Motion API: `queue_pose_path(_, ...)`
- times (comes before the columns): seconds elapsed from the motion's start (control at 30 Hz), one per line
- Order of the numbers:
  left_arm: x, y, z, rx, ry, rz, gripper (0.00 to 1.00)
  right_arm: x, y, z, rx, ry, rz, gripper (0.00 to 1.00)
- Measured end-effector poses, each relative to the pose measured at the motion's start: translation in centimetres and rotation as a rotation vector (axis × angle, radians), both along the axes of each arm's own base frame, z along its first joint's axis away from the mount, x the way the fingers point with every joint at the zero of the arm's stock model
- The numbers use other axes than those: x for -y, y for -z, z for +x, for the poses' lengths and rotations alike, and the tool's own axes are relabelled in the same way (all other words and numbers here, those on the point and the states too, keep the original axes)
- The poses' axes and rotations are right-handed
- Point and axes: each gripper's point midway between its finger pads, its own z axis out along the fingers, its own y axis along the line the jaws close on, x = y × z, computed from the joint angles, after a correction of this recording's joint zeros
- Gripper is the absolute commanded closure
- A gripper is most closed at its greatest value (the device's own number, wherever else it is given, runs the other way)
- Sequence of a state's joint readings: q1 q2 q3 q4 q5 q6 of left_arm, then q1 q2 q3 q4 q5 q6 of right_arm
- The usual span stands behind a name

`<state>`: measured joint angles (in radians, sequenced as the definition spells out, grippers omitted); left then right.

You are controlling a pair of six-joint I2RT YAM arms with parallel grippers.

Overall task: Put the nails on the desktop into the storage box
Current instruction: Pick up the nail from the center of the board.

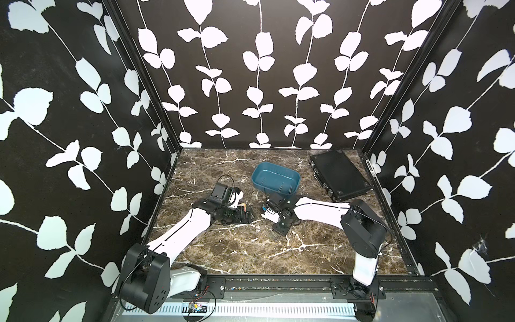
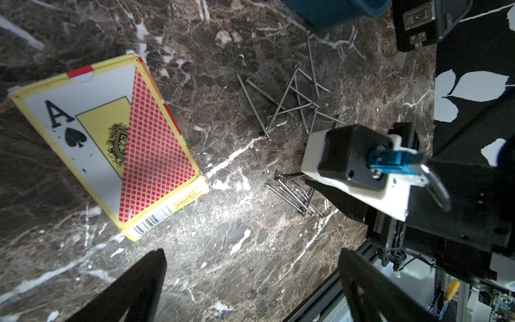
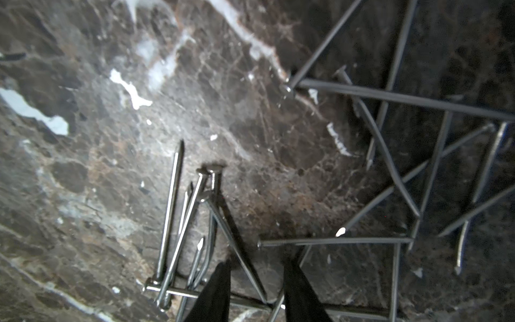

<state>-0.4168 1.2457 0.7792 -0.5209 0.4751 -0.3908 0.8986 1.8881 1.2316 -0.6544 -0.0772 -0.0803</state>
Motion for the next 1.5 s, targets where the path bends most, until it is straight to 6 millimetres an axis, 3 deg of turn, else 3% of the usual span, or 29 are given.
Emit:
queue_pose_path(0.43, 0.0, 0.0, 0.0, 0.0, -0.002, -0.001, 0.01, -0.2, 0.1, 0.1, 0.017, -0.027, -0.004, 0.91)
queue_pose_path(0.87, 0.2, -0.3, 0.7, 0.018, -0.019, -0.014, 0.01, -0.4, -0.5, 0.1, 0.048, -0.094, 0.018, 1.0)
queue_pose_path(1.27, 0.3, 0.2, 1.6, 0.016, -0.032, 0.001, 0.01, 0.1, -7.0, 1.3, 0.172, -0.169, 0.13, 1.0)
queue_pose_path(1.5, 0.7, -0.1, 2.6, 0.026, -0.025, 0.005, 0.01, 1.4, -10.1, 3.9, 0.31, -0.313, 0.166, 1.0)
